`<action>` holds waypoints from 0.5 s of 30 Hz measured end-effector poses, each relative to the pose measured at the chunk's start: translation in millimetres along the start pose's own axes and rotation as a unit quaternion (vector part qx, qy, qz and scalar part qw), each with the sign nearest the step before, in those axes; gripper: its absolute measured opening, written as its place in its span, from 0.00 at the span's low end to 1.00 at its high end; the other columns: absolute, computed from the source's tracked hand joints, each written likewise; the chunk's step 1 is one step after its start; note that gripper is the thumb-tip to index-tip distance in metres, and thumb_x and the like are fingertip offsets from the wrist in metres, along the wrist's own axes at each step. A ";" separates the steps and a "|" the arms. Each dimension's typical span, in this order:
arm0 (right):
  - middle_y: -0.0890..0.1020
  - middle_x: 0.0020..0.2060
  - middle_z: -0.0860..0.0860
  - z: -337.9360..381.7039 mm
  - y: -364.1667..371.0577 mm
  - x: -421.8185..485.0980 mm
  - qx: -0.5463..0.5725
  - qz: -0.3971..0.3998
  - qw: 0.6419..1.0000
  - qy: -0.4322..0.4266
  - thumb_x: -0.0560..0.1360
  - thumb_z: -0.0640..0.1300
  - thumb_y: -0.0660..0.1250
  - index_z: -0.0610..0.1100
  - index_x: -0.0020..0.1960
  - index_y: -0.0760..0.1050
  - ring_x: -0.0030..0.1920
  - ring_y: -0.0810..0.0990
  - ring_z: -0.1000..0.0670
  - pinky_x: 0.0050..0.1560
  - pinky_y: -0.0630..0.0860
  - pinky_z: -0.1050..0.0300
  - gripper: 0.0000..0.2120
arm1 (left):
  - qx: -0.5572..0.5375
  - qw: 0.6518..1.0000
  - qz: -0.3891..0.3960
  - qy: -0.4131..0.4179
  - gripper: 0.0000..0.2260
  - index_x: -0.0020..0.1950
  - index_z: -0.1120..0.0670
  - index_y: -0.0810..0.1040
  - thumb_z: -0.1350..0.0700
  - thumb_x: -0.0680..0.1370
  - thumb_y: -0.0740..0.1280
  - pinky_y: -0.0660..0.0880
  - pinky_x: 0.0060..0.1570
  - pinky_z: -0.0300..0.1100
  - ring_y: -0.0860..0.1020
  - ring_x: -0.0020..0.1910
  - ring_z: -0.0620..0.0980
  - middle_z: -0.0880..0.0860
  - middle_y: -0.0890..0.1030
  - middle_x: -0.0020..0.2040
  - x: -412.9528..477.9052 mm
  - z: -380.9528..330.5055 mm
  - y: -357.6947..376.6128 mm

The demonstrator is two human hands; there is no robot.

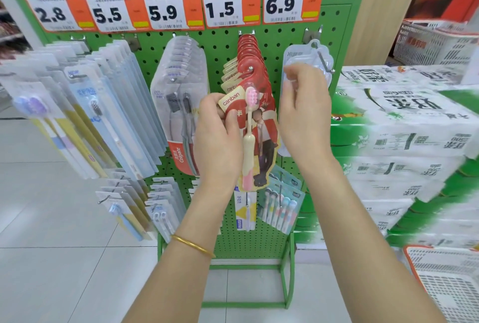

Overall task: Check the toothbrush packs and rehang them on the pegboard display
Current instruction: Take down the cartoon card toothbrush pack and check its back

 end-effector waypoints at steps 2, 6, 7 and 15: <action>0.77 0.57 0.43 2.4 3.1 20.5 -0.011 0.023 1.000 0.000 0.79 0.36 0.54 0.37 0.62 0.73 0.59 0.73 0.46 0.51 0.62 0.64 0.14 | 0.015 1.000 0.004 0.001 0.09 0.60 0.53 0.70 0.59 0.80 0.61 0.74 0.48 0.51 0.75 0.45 0.50 0.44 0.73 0.43 2.3 1.0 0.5; 0.79 0.58 0.46 9.3 19.7 56.2 -0.044 0.087 0.995 -0.009 0.79 0.36 0.55 0.41 0.62 0.76 0.59 0.74 0.47 0.55 0.66 0.61 0.15 | 0.057 0.998 0.007 0.023 0.11 0.62 0.52 0.70 0.58 0.80 0.60 0.74 0.50 0.55 0.77 0.51 0.54 0.51 0.78 0.53 5.1 0.2 1.0; 0.80 0.56 0.46 11.1 24.2 62.3 -0.038 0.101 0.994 -0.010 0.79 0.36 0.56 0.40 0.60 0.77 0.58 0.76 0.47 0.54 0.67 0.59 0.14 | 0.072 0.997 0.006 0.034 0.12 0.64 0.53 0.69 0.58 0.80 0.60 0.73 0.51 0.55 0.76 0.53 0.54 0.52 0.77 0.55 4.8 -2.2 0.9; 0.78 0.43 0.51 6.9 40.3 80.5 -0.032 0.163 0.986 0.017 0.76 0.41 0.66 0.41 0.49 0.80 0.45 0.74 0.53 0.48 0.70 0.60 0.06 | 0.210 0.967 -0.066 0.132 0.20 0.67 0.58 0.70 0.59 0.75 0.63 0.67 0.56 0.50 0.71 0.55 0.59 0.58 0.75 0.58 2.1 -18.5 -2.6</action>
Point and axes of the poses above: each hand's wrist, its own x-axis towards the middle knuckle, its own y-axis out of the palm, z = x × y, the point moved 6 cm from there along x, towards the middle knuckle
